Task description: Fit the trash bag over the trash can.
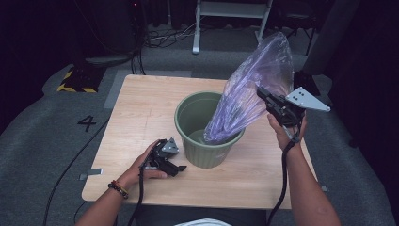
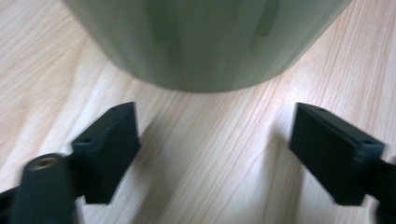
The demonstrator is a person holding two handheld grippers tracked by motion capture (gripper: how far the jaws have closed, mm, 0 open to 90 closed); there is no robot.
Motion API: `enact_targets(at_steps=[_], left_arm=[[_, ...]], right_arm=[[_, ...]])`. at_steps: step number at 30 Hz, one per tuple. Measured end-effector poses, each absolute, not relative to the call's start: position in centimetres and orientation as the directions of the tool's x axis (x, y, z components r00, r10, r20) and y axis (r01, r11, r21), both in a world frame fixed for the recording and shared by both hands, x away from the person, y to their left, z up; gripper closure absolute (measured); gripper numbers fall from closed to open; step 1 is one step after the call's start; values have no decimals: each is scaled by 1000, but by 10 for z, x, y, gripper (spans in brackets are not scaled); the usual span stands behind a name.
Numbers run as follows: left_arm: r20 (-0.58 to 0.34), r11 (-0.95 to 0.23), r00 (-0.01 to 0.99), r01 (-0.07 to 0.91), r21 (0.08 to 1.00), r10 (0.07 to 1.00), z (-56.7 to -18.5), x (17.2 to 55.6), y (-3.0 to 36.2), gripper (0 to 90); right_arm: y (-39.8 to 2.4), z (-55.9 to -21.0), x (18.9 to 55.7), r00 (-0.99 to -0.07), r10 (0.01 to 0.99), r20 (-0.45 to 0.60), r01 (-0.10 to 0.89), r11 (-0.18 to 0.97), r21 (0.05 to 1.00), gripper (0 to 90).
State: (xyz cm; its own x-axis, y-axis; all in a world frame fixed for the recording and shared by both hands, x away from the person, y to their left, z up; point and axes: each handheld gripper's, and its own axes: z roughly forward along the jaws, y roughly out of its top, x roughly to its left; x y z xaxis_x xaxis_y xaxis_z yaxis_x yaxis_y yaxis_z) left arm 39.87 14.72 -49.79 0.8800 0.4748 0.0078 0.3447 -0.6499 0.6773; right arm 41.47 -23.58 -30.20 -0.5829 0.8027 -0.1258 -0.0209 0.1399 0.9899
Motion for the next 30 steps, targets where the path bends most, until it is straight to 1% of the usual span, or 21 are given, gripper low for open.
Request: enact_targets(at_steps=[8,11,16,20,23,25,27,30], left_arm=[[12,-603,851,363,710,526,-485,397,175,164],[56,-603,826,361,712,561,-476,393,183,160],[34,-555,818,359,750,575,-461,392,197,159],[52,-516,805,327,792,591,-445,388,206,160],[41,-456,791,308,835,611,-429,384,216,158],[36,-432,788,298,851,614,-419,383,220,156],[53,-426,784,278,861,619,-410,381,221,157],[40,-389,780,267,881,625,-400,378,220,156]], right_arm=[[-225,-309,418,-578,803,-144,-25,159,987,900],[-221,-310,423,-569,806,-161,-21,181,983,900],[-220,-314,432,-558,817,-146,-11,169,986,900],[-215,-317,433,-552,814,-179,-18,203,979,900],[-213,-319,431,-557,809,-187,-21,211,977,900],[-211,-321,430,-566,800,-196,-26,221,975,900],[-208,-323,427,-569,794,-213,-31,238,971,900],[-205,-325,424,-582,778,-236,-40,263,964,900]])
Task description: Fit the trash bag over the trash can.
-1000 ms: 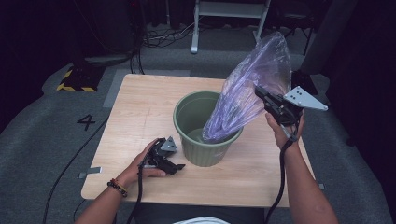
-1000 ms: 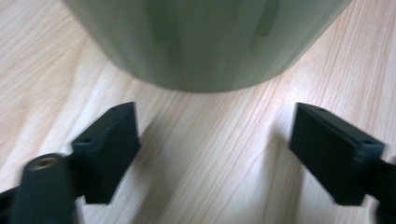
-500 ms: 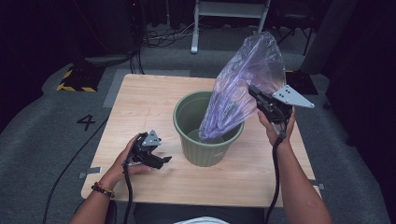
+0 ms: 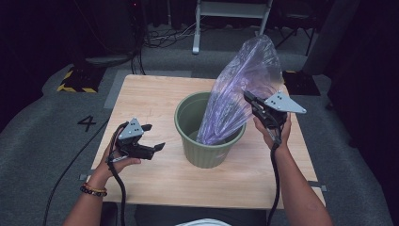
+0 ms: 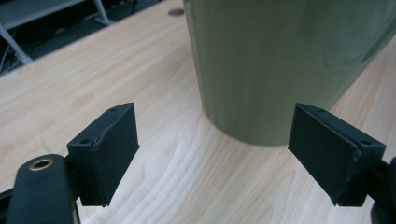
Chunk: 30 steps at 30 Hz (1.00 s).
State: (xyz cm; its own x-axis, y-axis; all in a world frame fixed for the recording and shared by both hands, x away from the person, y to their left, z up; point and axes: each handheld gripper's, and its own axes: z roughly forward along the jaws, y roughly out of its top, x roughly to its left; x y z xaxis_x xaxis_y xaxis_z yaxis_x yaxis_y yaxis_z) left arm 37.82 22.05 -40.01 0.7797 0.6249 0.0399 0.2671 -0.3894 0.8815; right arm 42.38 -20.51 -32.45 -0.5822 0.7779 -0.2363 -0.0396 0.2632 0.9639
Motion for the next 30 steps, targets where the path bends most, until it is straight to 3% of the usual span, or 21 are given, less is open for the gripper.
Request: enact_targets(at_steps=[6,21,30], left_arm=[[33,-344,754,260,902,656,-383,374,213,156],[127,-382,822,116,917,555,-340,360,168,155],[147,-370,815,88,925,560,-329,365,143,157]], right_arm=[[-201,-328,418,-607,754,-253,-53,280,959,900],[-192,-336,401,-690,660,-297,-106,313,944,900],[-183,-340,391,-750,564,-346,-155,358,921,900]])
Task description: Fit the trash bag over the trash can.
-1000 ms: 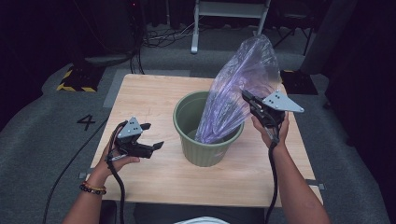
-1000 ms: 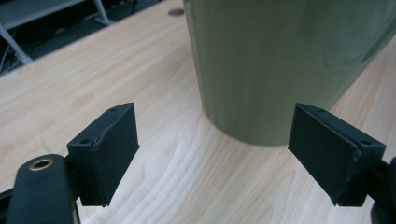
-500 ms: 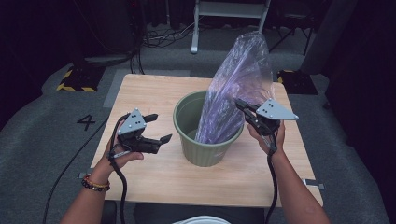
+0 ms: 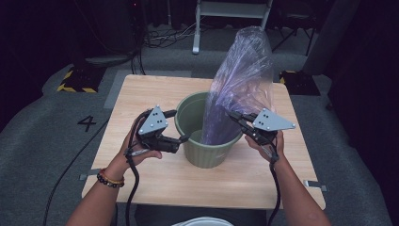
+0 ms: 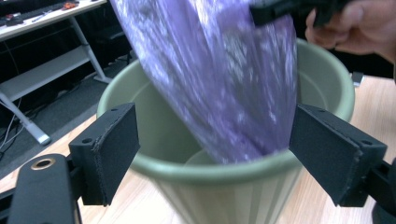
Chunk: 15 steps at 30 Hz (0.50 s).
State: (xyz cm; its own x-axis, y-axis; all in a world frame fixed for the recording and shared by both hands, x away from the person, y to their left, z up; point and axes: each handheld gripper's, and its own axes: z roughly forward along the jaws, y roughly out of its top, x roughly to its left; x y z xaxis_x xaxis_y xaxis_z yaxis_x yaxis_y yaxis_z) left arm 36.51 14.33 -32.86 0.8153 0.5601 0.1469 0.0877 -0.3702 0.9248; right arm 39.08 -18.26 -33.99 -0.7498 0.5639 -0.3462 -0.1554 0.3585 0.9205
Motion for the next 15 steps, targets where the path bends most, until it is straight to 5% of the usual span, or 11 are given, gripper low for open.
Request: enact_targets(at_steps=[15], left_arm=[[163,-365,816,63,929,555,-311,382,110,158]], right_arm=[[-161,-344,373,-790,436,-431,-230,440,868,894]])
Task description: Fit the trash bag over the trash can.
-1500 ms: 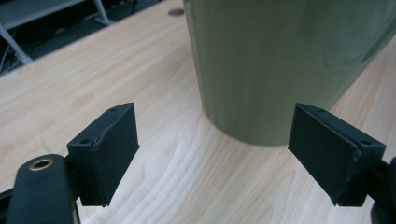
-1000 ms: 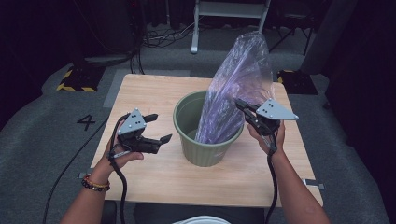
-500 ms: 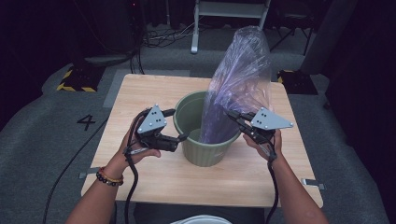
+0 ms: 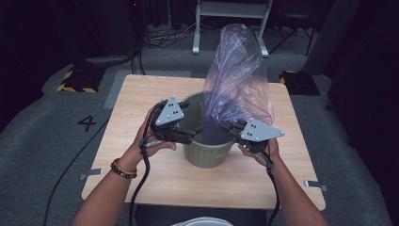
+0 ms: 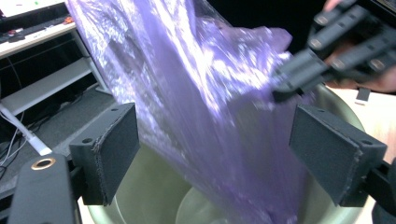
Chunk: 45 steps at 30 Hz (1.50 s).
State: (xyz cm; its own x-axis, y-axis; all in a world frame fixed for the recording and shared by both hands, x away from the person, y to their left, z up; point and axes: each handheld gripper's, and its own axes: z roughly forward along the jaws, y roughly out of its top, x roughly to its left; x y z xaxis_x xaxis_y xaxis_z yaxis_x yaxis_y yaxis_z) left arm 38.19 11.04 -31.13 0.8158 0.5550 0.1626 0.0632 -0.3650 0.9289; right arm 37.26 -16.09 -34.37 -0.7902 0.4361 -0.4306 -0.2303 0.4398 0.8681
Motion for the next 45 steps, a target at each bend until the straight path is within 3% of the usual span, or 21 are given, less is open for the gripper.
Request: enact_targets(at_steps=[10,15,19,23,30,31,33,36,41,45], left_arm=[[168,-371,800,73,926,576,-305,397,97,181],[173,-330,825,17,944,537,-306,399,102,460],[197,-353,833,-2,936,517,-308,397,104,749],[219,-365,840,-27,931,496,-308,394,105,898],[258,-387,846,-67,920,467,-308,386,102,900],[261,-389,847,-71,918,462,-308,385,101,900],[279,-398,840,-83,913,465,-310,383,101,900],[289,-405,839,-91,910,461,-313,381,102,900],[320,-427,834,-115,897,449,-319,374,103,900],[375,-450,818,-163,878,436,-323,364,100,900]], right_arm=[[-148,-344,361,-789,367,-494,-292,483,825,884],[-149,-345,358,-805,342,-485,-306,462,833,864],[-150,-346,357,-802,341,-490,-307,467,829,854],[-150,-347,355,-802,347,-487,-306,462,832,835],[-154,-348,354,-810,358,-464,-288,447,847,803],[-154,-349,354,-811,360,-461,-283,449,848,769],[-156,-348,354,-809,382,-448,-269,436,859,617],[-162,-346,354,-800,425,-423,-244,413,877,495],[-178,-342,355,-781,503,-369,-199,360,912,348],[-188,-334,357,-787,536,-305,-168,290,942,339]])
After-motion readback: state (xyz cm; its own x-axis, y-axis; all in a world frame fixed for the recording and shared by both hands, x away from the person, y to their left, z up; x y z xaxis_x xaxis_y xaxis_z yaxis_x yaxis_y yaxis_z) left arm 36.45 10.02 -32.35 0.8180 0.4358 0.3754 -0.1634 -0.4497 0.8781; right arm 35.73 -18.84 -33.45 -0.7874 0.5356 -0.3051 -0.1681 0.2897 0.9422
